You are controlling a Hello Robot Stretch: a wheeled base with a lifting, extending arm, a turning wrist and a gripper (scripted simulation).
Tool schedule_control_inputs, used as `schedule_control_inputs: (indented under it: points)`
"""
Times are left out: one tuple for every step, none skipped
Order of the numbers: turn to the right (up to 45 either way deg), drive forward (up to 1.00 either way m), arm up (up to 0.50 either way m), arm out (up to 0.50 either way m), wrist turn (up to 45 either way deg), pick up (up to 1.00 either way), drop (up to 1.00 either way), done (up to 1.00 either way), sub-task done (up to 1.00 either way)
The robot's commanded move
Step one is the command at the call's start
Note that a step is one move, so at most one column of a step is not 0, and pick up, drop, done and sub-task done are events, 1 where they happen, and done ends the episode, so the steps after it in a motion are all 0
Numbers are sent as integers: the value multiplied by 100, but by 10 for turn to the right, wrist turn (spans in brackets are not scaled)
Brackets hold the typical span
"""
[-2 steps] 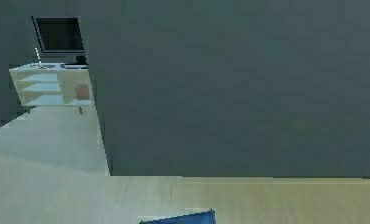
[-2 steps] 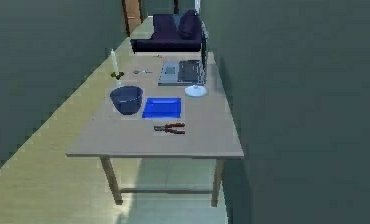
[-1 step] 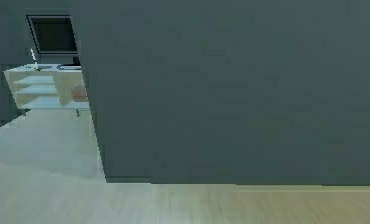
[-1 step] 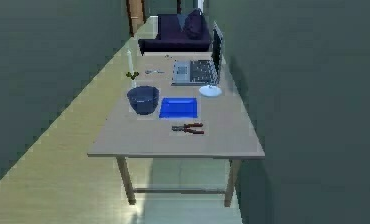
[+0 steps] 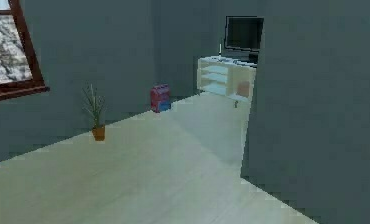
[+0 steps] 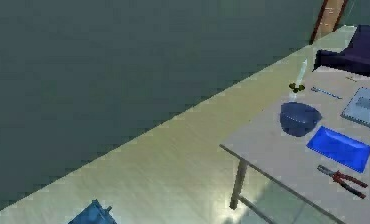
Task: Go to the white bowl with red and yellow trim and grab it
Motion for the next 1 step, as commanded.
schedule_control_inputs:
  points:
    - [-420,0,0,0,0,0,0,0,0]
